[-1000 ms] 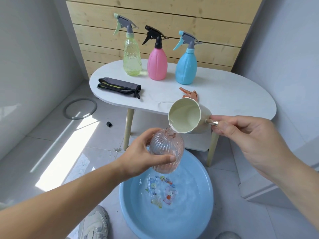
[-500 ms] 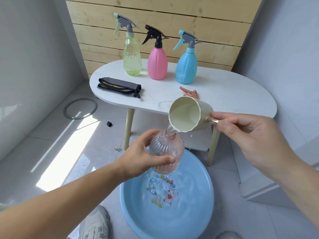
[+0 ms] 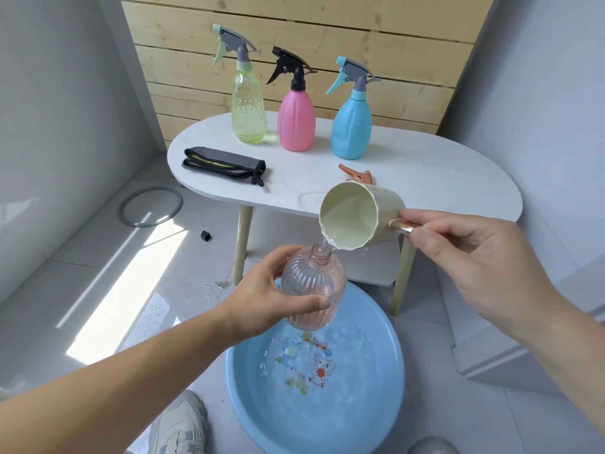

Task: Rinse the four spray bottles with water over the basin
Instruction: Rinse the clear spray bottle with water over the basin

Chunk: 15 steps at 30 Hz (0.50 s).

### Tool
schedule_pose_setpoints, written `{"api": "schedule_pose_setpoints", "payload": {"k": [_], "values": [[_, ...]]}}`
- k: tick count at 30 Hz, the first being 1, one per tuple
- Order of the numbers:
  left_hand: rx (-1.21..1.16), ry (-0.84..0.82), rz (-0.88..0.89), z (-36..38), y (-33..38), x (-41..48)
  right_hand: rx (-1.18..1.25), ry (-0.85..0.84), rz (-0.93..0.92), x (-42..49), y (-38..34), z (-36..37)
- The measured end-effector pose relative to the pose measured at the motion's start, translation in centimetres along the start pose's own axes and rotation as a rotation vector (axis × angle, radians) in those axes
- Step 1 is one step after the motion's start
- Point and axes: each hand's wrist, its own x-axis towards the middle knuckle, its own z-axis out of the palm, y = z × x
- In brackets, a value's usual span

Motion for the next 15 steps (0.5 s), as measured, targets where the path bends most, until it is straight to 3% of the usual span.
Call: {"api": "schedule_pose_setpoints", "payload": {"k": [15], "values": [[0.012, 0.001, -0.004, 0.02, -0.01, -0.04, -0.039, 0.005, -0.011, -0.15, -0.43, 0.16]]}}
